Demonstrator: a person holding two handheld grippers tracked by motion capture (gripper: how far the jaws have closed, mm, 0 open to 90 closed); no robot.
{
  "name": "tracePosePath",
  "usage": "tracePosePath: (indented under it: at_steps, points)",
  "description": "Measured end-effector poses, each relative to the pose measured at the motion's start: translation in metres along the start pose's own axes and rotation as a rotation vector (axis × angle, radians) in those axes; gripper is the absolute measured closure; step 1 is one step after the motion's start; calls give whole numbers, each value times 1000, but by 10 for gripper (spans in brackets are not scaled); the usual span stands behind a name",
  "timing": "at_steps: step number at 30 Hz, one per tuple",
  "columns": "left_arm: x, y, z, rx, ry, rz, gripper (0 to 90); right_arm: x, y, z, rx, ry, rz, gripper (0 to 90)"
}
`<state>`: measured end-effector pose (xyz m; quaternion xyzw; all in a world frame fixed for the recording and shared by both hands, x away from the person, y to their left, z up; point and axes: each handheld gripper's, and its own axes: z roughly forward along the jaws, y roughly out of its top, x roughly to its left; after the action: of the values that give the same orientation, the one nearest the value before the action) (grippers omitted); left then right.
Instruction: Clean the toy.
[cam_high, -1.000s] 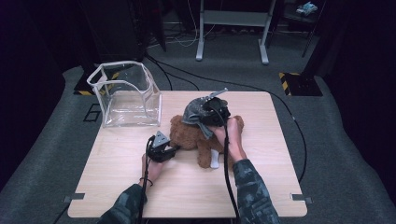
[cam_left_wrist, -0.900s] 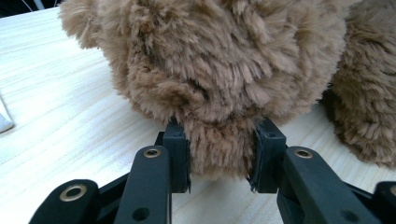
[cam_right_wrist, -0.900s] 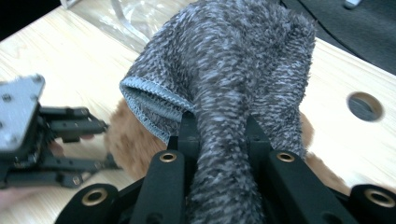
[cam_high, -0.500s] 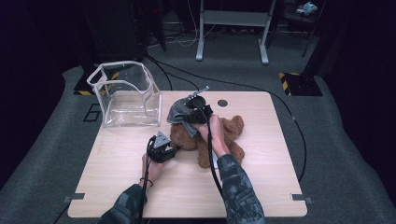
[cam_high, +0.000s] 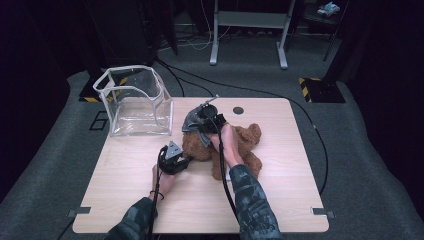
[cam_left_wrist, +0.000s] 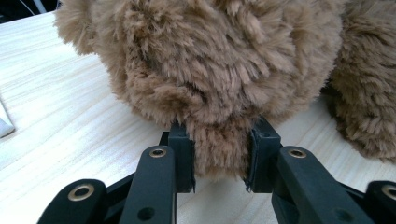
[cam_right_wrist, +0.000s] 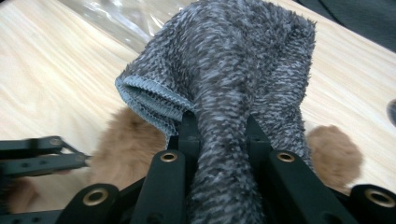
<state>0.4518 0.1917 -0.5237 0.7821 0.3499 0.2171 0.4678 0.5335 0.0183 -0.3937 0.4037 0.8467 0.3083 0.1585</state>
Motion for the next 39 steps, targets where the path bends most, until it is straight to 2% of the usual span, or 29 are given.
tracePosePath:
  at_steps: [2,4,5,9,13,18,21,27,35,39]
  points:
    - [1,0,0,-1,1,6,690,-4,-1,-1,10,-16,-2,756]
    - [0,0,0,0,1,1,690,-8,-3,-2,26,-15,18,755]
    - [0,0,0,1,0,9,690,-11,-4,-1,13,-30,18,755]
    - [0,0,0,-2,1,7,689,-21,-9,-2,32,-46,32,755]
    - [0,0,0,-6,4,10,689,-31,-15,-3,45,-49,46,755]
    - [-1,0,0,-2,6,15,690,-37,-19,-6,58,-86,56,755]
    - [-1,0,0,-3,6,15,690,-41,-21,-8,67,-105,81,755]
    - [-1,0,0,-3,7,15,689,-54,-29,-16,82,-139,98,754]
    - [-1,0,-1,11,-4,14,690,-73,-40,-23,84,-166,115,754]
    - [-1,0,0,7,6,20,690,-84,-48,-27,76,-187,134,754]
